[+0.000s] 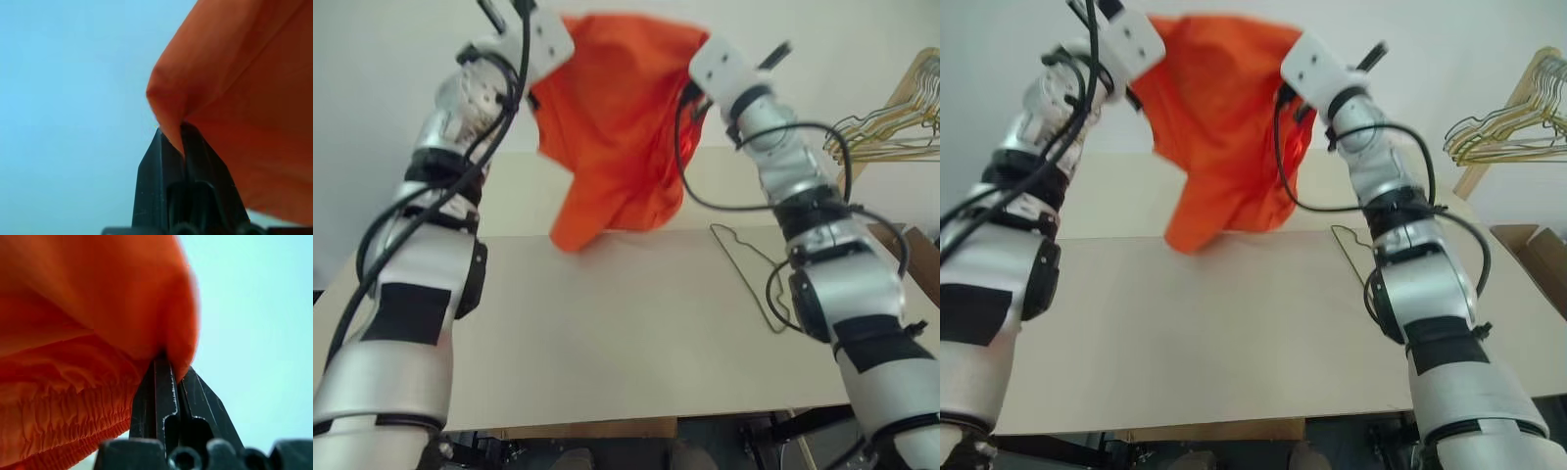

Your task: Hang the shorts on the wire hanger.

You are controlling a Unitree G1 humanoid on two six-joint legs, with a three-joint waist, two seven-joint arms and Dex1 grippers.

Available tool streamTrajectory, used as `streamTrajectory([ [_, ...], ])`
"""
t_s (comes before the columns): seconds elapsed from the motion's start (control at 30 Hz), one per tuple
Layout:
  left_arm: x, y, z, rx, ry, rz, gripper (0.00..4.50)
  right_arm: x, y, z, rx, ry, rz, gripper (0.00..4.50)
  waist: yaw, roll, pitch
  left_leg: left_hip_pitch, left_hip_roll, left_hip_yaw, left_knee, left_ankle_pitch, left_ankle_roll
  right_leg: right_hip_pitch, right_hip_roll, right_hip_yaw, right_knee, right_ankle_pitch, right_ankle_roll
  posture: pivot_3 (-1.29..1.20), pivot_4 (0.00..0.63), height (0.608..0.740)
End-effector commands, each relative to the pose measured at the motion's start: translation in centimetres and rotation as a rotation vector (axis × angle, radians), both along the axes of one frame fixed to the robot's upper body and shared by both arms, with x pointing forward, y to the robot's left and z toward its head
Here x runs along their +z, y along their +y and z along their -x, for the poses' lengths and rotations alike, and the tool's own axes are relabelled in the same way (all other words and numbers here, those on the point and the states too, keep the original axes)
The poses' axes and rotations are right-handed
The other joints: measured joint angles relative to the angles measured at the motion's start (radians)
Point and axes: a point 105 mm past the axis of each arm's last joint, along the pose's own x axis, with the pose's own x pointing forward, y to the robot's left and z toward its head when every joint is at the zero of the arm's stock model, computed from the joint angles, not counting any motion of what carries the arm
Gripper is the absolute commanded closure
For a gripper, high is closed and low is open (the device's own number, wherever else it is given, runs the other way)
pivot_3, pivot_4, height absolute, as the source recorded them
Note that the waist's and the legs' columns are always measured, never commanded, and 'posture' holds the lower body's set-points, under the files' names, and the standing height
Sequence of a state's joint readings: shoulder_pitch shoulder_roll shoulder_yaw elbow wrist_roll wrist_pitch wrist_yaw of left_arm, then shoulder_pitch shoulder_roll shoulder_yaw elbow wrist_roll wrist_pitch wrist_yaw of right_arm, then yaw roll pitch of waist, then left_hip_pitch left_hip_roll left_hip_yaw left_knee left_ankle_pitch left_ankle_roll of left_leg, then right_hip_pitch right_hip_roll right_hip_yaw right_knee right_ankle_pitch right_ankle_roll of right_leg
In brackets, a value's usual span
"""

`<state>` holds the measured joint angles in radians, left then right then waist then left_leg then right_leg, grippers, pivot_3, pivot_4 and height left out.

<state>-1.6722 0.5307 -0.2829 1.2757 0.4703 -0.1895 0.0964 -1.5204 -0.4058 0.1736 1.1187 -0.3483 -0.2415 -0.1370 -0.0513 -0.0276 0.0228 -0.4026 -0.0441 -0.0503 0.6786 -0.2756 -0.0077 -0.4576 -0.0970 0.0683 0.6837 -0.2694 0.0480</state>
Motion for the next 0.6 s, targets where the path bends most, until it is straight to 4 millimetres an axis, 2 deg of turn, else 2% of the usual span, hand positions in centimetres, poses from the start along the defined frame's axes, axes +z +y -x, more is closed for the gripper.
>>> streamTrajectory([
  [0.03, 5.3, 0.8, 3.2, 0.064, -0.286, -0.006, 4.50, 4.6, -0.7, 3.3, 0.037, -0.300, -0.091, 4.41, -0.013, 0.000, 0.000, -0.002, -0.001, 0.000, 0.000, 0.000, 0.000, -0.002, -0.001, 0.000, 0.000, 0.000, 0.001, 0.02, 0.000, 0.740],
  [0.1, 6.1, 0.5, 4.1, 0.051, -0.365, -0.032, 4.50, 4.0, -0.9, 3.8, 0.065, -0.344, -0.051, 4.41, -0.017, 0.000, 0.000, -0.001, -0.003, -0.001, 0.000, 0.000, 0.001, 0.000, -0.001, 0.000, -0.002, -0.001, 0.002, 0.02, 0.000, 0.740],
  [0.17, 5.8, 0.0, 4.3, 0.027, -0.385, -0.066, 4.50, 2.1, -1.2, 3.4, 0.097, -0.312, -0.005, 4.41, -0.017, 0.000, 0.000, 0.000, -0.005, -0.001, 0.000, 0.000, 0.001, 0.002, -0.002, 0.001, -0.003, -0.002, 0.005, 0.02, 0.000, 0.740],
  [0.23, 4.1, -0.8, 3.6, -0.051, -0.341, -0.112, 4.50, -1.3, -1.4, 2.9, 0.143, -0.237, 0.081, 4.41, -0.016, 0.000, 0.000, 0.005, -0.005, -0.001, 0.001, 0.001, 0.003, 0.009, -0.001, 0.000, -0.003, -0.002, 0.006, 0.02, 0.000, 0.740],
  [0.27, 2.4, -1.4, 3.1, -0.111, -0.294, -0.146, 4.50, -3.8, -1.5, 2.7, 0.178, -0.177, 0.149, 4.41, -0.015, 0.000, 0.000, 0.011, -0.005, -0.001, 0.000, 0.000, 0.005, 0.017, -0.001, 0.000, -0.005, -0.002, 0.006, 0.01, 0.000, 0.740],
  [0.33, -1.4, -2.3, 2.3, -0.238, -0.182, -0.175, 4.50, -8.6, -1.6, 2.9, 0.241, -0.072, 0.286, 4.41, -0.010, 0.001, -0.002, 0.030, -0.003, -0.002, -0.003, -0.006, 0.017, 0.037, 0.001, -0.001, -0.012, -0.003, 0.007, 0.01, 0.000, 0.740],
  [0.4, -6.6, -3.0, 1.9, -0.366, -0.033, -0.199, 4.50, -13.8, -1.3, 4.2, 0.352, 0.037, 0.457, 4.41, -0.012, 0.004, -0.003, 0.043, -0.002, -0.002, -0.005, -0.008, 0.020, 0.053, 0.002, -0.002, -0.020, -0.003, 0.008, 0.00, 0.000, 0.740],
  [0.43, -10.0, -3.3, 2.2, -0.445, 0.083, -0.204, 4.50, -16.2, -1.3, 5.0, 0.402, 0.092, 0.517, 4.41, -0.017, 0.005, -0.003, 0.047, -0.002, -0.002, -0.005, -0.008, 0.020, 0.056, 0.002, -0.001, -0.021, -0.003, 0.008, -0.01, 0.000, 0.740],
  [0.5, -15.8, -3.5, 3.8, -0.561, 0.288, -0.180, 4.50, -19.7, -1.1, 6.2, 0.481, 0.181, 0.577, 4.41, -0.027, 0.006, -0.004, 0.046, -0.001, -0.001, -0.004, -0.008, 0.020, 0.055, 0.003, 0.000, -0.020, -0.003, 0.008, -0.03, 0.000, 0.740],
  [0.53, -18.8, -3.4, 5.2, -0.602, 0.403, -0.172, 4.50, -21.2, -1.0, 6.9, 0.526, 0.225, 0.605, 4.41, -0.055, 0.007, -0.004, 0.044, 0.000, -0.001, -0.004, -0.008, 0.019, 0.052, 0.004, 0.001, -0.017, -0.003, 0.008, -0.03, 0.000, 0.740],
  [0.6, -23.7, -3.2, 9.1, -0.681, 0.617, -0.214, 4.50, -23.6, -0.6, 8.1, 0.596, 0.293, 0.647, 4.41, -0.104, 0.007, -0.005, 0.028, 0.005, -0.002, 0.001, -0.005, 0.013, 0.035, 0.005, 0.007, -0.011, -0.003, 0.007, -0.04, 0.000, 0.740],
])
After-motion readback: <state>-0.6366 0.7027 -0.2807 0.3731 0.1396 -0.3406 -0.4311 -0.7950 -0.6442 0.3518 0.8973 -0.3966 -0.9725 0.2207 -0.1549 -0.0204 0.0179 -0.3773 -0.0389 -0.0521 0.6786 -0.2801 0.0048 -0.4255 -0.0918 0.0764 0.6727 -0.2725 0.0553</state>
